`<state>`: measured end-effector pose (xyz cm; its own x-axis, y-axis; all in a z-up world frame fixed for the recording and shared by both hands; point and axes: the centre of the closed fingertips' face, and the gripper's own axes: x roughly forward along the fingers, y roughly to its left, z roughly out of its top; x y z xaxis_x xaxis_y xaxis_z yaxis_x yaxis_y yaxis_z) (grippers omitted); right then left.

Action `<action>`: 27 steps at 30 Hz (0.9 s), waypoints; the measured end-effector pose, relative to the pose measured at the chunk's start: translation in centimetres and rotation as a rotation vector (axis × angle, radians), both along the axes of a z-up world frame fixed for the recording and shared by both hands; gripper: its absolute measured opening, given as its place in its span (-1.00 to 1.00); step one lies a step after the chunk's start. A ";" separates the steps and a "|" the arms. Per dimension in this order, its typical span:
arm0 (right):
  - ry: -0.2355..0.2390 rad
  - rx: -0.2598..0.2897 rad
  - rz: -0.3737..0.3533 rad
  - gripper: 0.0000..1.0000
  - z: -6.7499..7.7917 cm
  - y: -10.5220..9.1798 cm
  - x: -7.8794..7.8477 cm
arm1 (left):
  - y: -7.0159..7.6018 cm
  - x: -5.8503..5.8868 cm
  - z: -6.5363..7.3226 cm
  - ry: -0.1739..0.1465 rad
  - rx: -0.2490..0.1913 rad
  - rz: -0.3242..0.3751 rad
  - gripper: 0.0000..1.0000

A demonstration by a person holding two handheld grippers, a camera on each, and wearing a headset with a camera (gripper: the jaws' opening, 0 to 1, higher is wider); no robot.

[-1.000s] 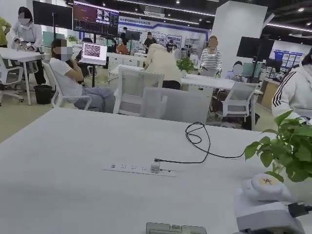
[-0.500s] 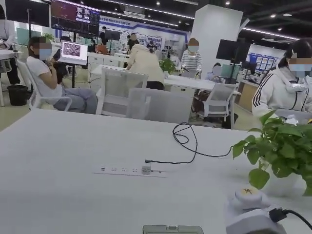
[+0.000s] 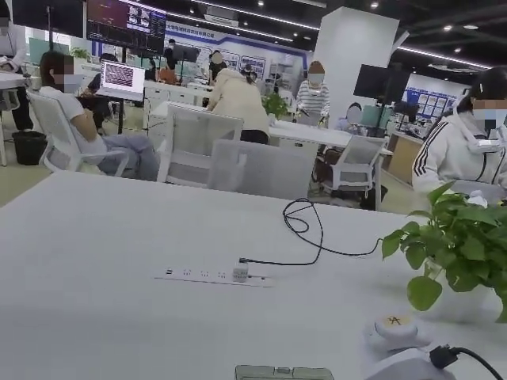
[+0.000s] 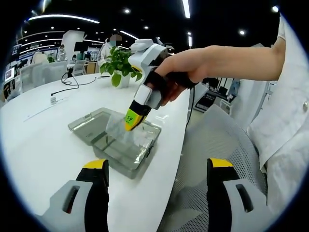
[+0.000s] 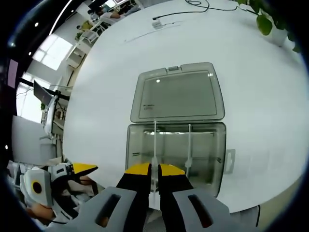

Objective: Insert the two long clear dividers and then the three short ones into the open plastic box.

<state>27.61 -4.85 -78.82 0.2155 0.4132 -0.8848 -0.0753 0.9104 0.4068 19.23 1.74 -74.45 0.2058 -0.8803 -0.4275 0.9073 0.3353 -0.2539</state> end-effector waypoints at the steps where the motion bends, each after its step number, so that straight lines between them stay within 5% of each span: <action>1: -0.001 -0.009 0.008 -0.87 -0.1 -0.1 -0.1 | 0.0 0.0 0.0 0.001 -0.002 0.001 0.70; 27: -0.012 -0.066 0.060 -0.87 -1.0 0.2 0.5 | -0.1 0.1 -0.1 0.017 -0.006 0.000 0.70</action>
<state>28.08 -4.63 -79.81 0.2027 0.3666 -0.9080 -0.1349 0.9289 0.3449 19.36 1.63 -74.58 0.1986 -0.8831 -0.4252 0.9028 0.3337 -0.2713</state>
